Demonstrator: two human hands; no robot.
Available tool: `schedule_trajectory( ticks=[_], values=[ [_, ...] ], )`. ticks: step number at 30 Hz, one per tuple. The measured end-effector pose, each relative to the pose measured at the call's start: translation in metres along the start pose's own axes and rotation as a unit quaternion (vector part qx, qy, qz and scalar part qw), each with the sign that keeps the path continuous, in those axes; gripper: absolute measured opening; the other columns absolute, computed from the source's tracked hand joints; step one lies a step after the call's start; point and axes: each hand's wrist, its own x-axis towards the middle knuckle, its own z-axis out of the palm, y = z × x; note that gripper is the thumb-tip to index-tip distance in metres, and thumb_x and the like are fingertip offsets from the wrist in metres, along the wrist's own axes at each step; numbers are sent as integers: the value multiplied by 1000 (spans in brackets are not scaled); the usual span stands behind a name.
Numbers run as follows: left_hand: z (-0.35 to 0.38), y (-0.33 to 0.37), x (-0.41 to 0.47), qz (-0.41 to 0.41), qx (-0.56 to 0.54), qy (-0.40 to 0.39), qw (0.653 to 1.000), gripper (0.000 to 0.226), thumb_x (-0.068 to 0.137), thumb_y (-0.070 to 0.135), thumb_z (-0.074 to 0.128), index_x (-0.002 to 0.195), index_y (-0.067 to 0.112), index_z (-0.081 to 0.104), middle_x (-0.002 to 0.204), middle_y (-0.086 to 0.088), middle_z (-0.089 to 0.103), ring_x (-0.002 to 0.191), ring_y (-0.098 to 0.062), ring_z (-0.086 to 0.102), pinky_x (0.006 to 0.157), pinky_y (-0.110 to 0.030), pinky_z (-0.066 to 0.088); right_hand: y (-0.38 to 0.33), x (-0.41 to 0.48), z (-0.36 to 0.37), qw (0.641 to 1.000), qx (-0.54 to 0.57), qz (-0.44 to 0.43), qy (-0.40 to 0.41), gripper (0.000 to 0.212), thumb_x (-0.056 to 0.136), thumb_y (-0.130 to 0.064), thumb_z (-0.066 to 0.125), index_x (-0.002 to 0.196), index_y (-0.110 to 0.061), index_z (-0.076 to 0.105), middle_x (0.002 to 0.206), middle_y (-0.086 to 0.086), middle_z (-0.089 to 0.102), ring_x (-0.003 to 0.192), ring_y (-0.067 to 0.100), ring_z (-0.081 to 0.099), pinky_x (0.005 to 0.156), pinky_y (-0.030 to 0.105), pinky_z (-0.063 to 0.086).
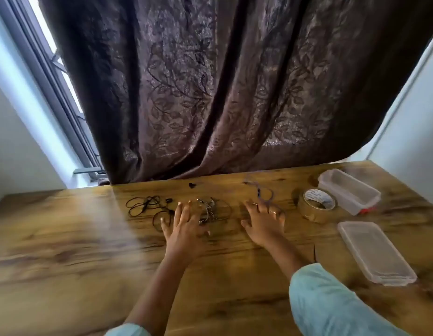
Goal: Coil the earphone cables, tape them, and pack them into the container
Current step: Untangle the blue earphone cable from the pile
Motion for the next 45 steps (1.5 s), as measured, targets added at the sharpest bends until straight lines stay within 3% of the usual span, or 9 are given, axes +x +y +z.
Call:
schedule_trajectory(
  ticks=[10,16,21,24,27,31,35,39,45],
  values=[
    [27,-4,30,69,2,-32,997,45,89,44,55,132,36,47,153,4,15,144,-21,2,113,-61,-5,6,5,26,997,17,67,31,41,99,-34,36,139,-26,41,146,-2,41,131,28,40,102,45,36],
    [34,7,27,116,-40,-37,992,39,90,38,54,129,36,49,146,10,26,141,-15,15,114,-57,-4,7,-4,21,987,99,60,109,36,89,-6,47,109,-32,60,106,0,70,99,23,64,80,33,48],
    [31,20,33,103,-176,-41,978,31,92,25,52,123,30,54,123,11,56,114,-10,50,105,-42,29,3,-16,10,954,281,-43,99,40,90,3,48,105,-29,66,92,-1,70,85,13,66,77,29,51],
    [16,39,39,-98,-442,-129,882,23,98,28,44,115,16,56,102,-4,66,88,-20,62,74,-30,45,-2,-30,4,926,353,-82,104,39,97,-3,45,97,-37,63,84,-5,66,75,4,62,68,18,44],
    [10,55,46,-204,-525,-272,780,35,99,46,33,97,19,55,99,-5,63,96,-27,60,76,-31,40,-1,-36,4,895,424,-108,84,39,99,-7,44,94,-42,60,96,-5,68,66,7,58,66,20,44],
    [20,68,51,-205,-565,-238,763,17,98,16,43,91,17,58,75,2,66,69,-12,62,64,-26,45,6,-31,-1,879,456,-137,37,37,98,-6,45,104,-41,56,98,-6,71,61,16,56,57,22,45],
    [23,74,60,-204,-574,-187,771,43,78,-17,32,94,12,58,82,-9,64,71,-22,55,58,-26,39,20,-23,-8,855,509,-92,-35,21,101,-18,42,109,-35,52,94,-6,65,52,6,53,43,21,45],
    [19,84,60,-222,-579,-158,768,39,72,-21,29,91,7,51,65,-3,66,57,-21,48,51,-24,38,35,-5,-6,901,424,-37,-80,41,94,-4,48,116,-39,45,96,-2,53,71,14,61,49,28,55],
    [11,93,57,-228,-575,-158,770,30,80,-14,30,79,11,47,59,0,68,63,-19,57,55,-24,38,38,22,-7,972,229,-8,52,45,89,-24,61,131,-19,46,97,3,65,86,20,65,62,27,46]
  ],
)
